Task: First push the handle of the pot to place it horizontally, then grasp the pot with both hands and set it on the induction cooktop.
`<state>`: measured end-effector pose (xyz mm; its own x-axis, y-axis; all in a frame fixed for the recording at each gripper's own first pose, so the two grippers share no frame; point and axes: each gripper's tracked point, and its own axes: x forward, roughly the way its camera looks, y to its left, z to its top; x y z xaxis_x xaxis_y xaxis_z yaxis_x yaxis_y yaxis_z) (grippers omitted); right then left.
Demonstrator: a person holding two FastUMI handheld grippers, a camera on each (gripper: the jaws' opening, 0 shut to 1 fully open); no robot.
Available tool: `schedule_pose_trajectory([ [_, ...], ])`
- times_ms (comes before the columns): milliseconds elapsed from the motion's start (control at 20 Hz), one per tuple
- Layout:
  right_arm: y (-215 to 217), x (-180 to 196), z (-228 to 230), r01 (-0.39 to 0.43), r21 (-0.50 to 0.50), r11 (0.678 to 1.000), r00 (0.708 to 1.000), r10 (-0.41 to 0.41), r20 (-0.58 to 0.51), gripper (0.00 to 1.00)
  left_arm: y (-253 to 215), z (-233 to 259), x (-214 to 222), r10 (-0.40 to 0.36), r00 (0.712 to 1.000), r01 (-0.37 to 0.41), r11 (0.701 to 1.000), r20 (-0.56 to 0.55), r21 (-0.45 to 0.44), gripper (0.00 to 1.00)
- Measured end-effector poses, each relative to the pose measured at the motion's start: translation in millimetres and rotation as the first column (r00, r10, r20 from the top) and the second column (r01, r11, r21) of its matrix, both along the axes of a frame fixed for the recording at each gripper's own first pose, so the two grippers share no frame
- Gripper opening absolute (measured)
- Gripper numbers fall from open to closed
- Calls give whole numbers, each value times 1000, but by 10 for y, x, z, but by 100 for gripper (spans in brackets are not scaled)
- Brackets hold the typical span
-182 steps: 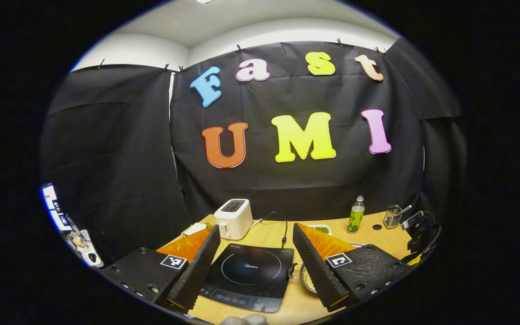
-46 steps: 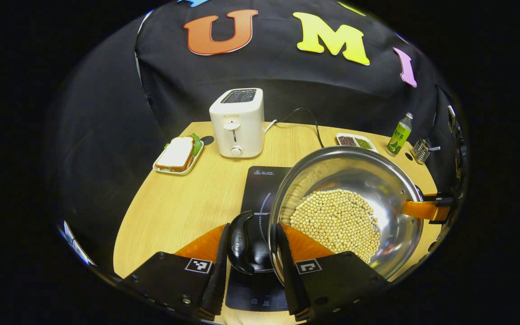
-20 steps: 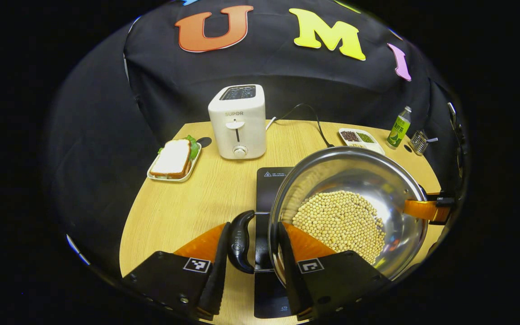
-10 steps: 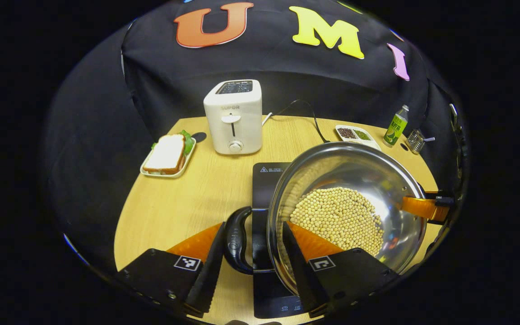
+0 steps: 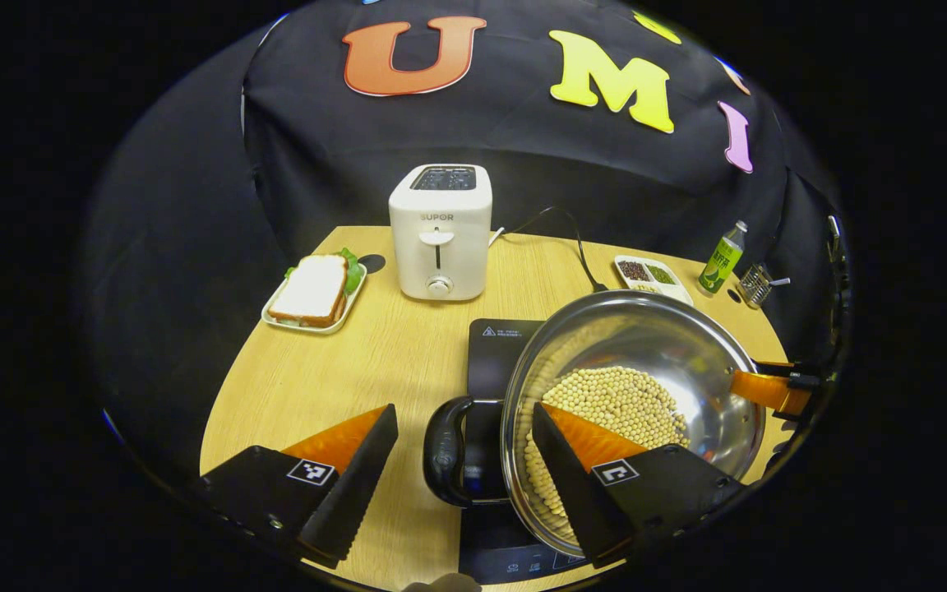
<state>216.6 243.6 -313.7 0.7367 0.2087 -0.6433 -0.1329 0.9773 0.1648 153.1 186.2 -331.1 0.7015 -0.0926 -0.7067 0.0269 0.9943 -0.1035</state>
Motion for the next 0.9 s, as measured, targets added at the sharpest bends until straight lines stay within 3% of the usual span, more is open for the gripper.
schedule_pose_trajectory([
  [350, -50, -43, 205, -26, -14, 1000, 998, 27, 58, 78, 39, 121, -35, 4, 1000, -5, 999, 22, 49, 97],
  [600, -98, -118, 505, -49, 12, 999, 991, 48, 126, 78, -59, 491, -111, 12, 996, -19, 997, 94, 77, 97],
  [800, -301, -269, 1005, -84, -12, 996, 966, 84, 244, 78, -288, 1081, -199, 13, 976, -33, 995, 216, 90, 98],
  [900, -456, -366, 1361, -98, -15, 995, 940, 98, 326, 78, -459, 1389, -269, 4, 958, -37, 993, 286, 111, 97],
])
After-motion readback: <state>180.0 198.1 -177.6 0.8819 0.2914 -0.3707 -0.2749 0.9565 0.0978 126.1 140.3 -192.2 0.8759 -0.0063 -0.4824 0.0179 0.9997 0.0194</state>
